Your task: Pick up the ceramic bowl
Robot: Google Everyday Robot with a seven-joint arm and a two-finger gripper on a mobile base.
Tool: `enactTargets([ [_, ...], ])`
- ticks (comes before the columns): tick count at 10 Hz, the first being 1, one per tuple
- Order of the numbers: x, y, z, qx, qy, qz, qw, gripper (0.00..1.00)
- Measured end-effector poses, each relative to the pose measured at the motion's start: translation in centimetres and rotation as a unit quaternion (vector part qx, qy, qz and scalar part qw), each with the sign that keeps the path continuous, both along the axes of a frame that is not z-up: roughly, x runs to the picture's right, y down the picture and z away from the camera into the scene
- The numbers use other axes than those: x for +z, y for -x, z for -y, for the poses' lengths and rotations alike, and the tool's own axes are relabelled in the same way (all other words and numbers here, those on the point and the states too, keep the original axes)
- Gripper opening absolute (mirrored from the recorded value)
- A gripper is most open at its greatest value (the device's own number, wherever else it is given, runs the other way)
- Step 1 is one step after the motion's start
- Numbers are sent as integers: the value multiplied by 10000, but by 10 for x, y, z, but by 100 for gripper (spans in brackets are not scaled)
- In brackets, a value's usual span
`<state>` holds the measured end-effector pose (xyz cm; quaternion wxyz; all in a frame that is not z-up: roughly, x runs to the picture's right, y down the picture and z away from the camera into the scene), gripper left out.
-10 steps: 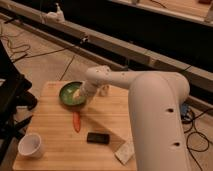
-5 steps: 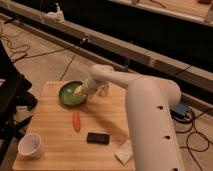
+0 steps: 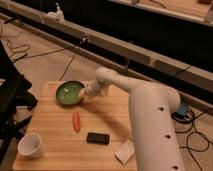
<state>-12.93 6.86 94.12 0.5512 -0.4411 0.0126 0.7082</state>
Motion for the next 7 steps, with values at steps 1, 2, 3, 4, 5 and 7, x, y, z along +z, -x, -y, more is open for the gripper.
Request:
enactTargets([
  [1,1,-2,-1,-14,10,16,10000,9],
  [2,1,-6,0,-5,3,41,10000,9],
  [3,-1,-10,2,0,-11,89,10000,9],
  [4,-5,-12,7,39,-62,141,9999,9],
  [5,-16,-16,21,144,-183,253,9994,9],
  [7,-37,-23,41,291,-401,455,9977,9],
])
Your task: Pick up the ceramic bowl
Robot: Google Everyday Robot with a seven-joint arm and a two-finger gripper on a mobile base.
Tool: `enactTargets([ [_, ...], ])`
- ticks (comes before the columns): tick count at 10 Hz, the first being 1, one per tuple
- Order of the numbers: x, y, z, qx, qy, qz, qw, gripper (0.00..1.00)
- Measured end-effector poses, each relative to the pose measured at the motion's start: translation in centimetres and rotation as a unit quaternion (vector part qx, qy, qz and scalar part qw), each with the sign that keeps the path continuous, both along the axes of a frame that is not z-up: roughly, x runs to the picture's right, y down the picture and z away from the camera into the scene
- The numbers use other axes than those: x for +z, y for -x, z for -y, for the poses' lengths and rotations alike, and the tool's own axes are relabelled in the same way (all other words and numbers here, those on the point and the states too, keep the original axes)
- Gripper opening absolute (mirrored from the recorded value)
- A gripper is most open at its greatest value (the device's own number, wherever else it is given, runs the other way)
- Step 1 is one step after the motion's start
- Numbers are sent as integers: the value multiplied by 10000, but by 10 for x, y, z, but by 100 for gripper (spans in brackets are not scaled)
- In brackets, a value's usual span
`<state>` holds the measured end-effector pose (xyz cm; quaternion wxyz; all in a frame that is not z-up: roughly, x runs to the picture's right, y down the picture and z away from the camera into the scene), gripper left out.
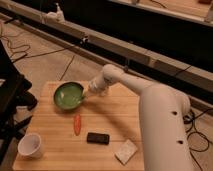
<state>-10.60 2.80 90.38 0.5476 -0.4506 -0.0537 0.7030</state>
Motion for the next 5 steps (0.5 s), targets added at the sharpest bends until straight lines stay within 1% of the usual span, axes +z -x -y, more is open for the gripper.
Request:
enactTargets([
  [2,-24,-3,15,155,-169,252,9994,9],
  [3,-41,-4,24,249,-282,434,9984,9],
  [5,-56,-8,32,311,-397,614,9968,9],
])
